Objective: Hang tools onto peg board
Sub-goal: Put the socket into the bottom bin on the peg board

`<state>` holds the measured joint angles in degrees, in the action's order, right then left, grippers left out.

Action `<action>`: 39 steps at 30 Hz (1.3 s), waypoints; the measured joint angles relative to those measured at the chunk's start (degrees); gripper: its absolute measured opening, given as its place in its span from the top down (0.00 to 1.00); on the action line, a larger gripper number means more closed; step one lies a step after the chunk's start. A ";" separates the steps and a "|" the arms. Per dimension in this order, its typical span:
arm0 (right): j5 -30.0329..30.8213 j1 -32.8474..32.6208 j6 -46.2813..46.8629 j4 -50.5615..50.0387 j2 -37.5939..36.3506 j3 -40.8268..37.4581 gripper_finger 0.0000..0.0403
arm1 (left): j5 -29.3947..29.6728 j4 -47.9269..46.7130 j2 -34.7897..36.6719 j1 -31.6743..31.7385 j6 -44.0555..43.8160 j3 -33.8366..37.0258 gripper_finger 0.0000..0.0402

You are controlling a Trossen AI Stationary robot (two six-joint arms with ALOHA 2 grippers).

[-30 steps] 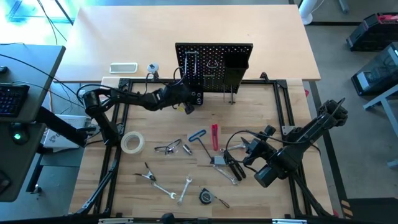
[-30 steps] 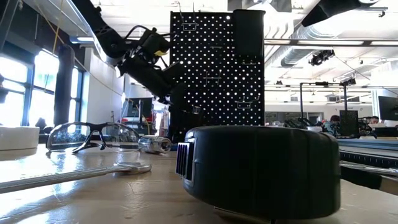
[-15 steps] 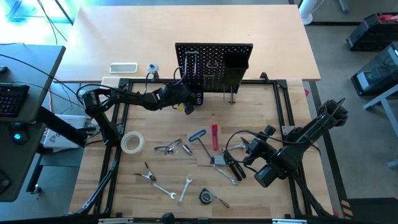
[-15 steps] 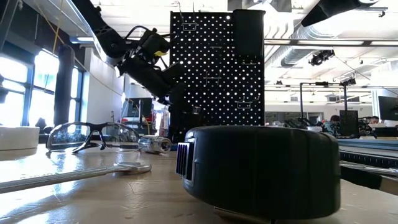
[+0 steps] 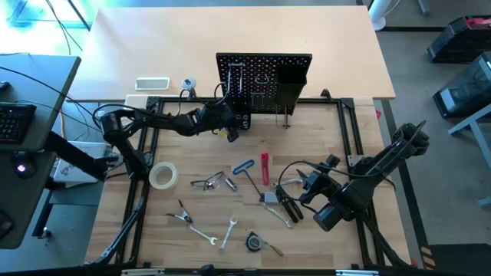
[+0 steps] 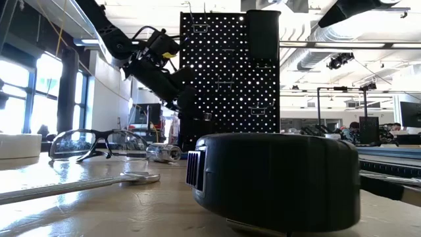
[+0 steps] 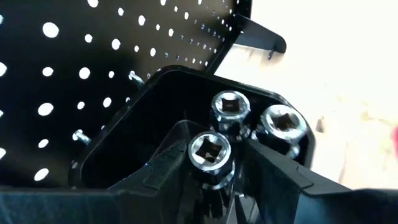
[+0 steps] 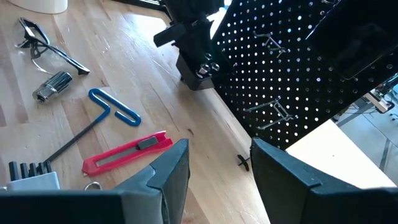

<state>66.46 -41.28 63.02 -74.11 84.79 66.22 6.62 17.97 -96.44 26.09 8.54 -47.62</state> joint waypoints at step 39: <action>-24.23 11.52 -39.10 60.21 -0.02 -12.85 0.59 | -7.54 -31.50 8.85 -31.48 11.27 0.04 0.61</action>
<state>42.23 -29.76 23.92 -13.89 84.77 53.37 -0.92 -13.53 -87.59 -5.40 19.81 -47.57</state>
